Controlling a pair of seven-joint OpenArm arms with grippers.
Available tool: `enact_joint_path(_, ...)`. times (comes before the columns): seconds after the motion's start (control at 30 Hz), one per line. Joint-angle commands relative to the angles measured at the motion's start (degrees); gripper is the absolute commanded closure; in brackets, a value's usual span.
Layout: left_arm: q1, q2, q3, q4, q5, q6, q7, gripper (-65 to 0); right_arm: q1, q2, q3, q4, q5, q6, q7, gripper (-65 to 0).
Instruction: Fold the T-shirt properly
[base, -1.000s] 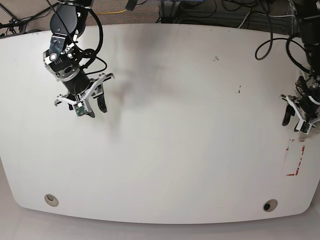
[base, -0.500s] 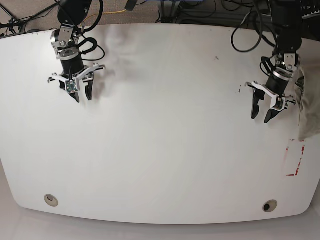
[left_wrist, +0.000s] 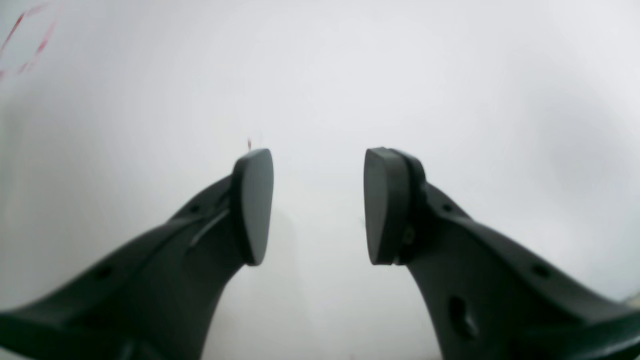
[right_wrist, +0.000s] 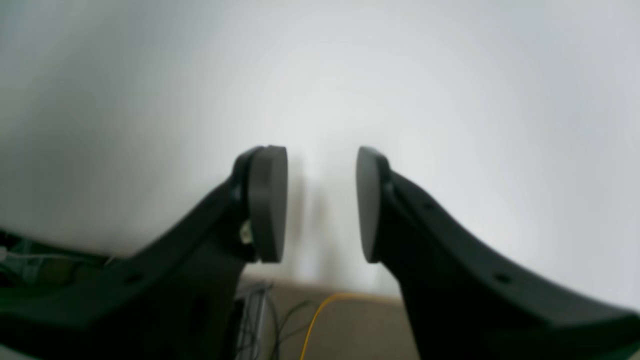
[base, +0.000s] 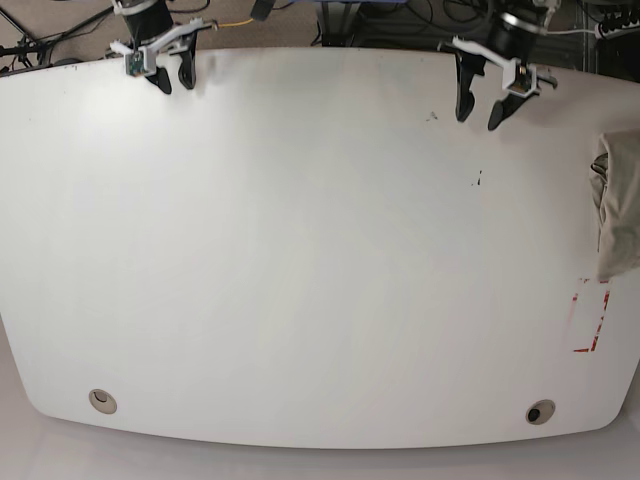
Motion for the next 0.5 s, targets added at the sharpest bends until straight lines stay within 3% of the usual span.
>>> enact_joint_path(0.0, 4.99, 1.95, -0.29, 1.55, -0.38, 0.25, -0.73, -27.1, -5.06, 0.73, 0.20, 0.91, 4.55, -0.38, 1.15, -21.6)
enact_joint_path(0.2, 13.78, 5.20, 0.15, 0.49, -0.47, 0.25, -0.65, -26.9, -11.21, 0.81, -2.70, 0.56, 6.22, 0.23, 1.23, -21.6)
enact_joint_path(0.37, 18.09, 5.82, 0.67, -2.85, -0.56, 0.25, -0.73, -26.8, -16.13, 0.73, -7.62, -0.15, 6.22, 0.85, 1.23, -21.2)
enact_joint_path(0.47, 18.44, 5.73, 0.67, -6.80, -0.56, 0.25, -0.73, -26.8, -17.45, 0.81, -9.99, -2.52, 6.14, 0.67, 1.23, -16.8)
